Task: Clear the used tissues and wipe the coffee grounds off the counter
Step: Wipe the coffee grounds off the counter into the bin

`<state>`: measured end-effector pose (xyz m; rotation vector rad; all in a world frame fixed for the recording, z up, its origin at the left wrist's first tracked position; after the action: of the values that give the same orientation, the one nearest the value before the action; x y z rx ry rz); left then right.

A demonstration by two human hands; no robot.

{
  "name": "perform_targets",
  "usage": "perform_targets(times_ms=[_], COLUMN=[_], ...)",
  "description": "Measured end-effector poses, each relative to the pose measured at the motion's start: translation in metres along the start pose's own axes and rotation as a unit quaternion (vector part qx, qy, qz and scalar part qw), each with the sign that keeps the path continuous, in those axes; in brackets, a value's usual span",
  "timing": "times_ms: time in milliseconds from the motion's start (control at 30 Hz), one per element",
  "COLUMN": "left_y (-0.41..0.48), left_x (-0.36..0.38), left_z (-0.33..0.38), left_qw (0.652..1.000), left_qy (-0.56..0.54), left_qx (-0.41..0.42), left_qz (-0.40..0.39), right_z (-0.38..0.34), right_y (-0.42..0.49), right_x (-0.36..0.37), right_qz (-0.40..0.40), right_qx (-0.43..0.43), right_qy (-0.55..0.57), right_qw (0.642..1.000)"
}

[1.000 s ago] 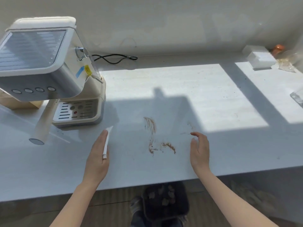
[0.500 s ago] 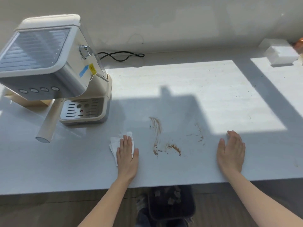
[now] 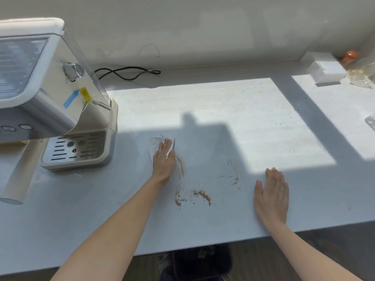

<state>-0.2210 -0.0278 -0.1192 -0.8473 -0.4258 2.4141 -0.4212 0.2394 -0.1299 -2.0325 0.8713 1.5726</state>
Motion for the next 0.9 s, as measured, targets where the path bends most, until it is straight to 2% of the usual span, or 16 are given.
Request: perform_targets(times_ms=[100,200,300,400,533,633,767,900], left_y=[0.012,0.008,-0.007,-0.025,-0.057,-0.080,-0.101,-0.115], left_x=[0.009,0.017,0.022,0.029,0.038,0.047,0.059,0.079], left_z=[0.010,0.003,-0.008,-0.014,-0.024,-0.032,-0.035,-0.032], left_qw=[0.991,0.963,0.934,0.916,0.913,0.922,0.954,0.987], left_qy=[0.099,0.193,0.247,0.273,0.269,0.257,0.201,0.118], left_qx=[0.066,0.144,0.204,0.228,0.223,0.210,0.158,0.077], left_qz=[-0.058,-0.121,-0.161,-0.186,-0.212,-0.202,-0.156,-0.074], right_z=[0.001,0.002,0.001,-0.001,-0.004,-0.005,-0.006,-0.006], right_y=[0.001,0.000,0.000,0.001,0.001,0.000,-0.001,-0.001], right_x=[0.001,0.000,-0.001,-0.004,-0.008,-0.009,-0.010,-0.011], right_qz=[-0.002,0.008,0.010,0.010,0.011,0.009,0.007,0.003], right_qx=[0.002,0.003,0.004,0.001,0.000,0.000,0.000,0.003], right_qy=[0.003,0.010,0.012,0.015,0.015,0.023,0.032,0.035], right_qw=[1.000,1.000,1.000,1.000,1.000,1.000,0.999,0.999])
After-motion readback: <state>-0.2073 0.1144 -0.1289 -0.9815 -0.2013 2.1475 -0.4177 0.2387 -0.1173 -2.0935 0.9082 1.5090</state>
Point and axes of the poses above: each hand's wrist, its own y-axis towards the middle knuckle, its own x-axis out of the palm, z = x × y, the point moved 7 cm from there along y, towards the middle knuckle, and after that the axes turned 14 degrees about -x, right-handed, at the moved point
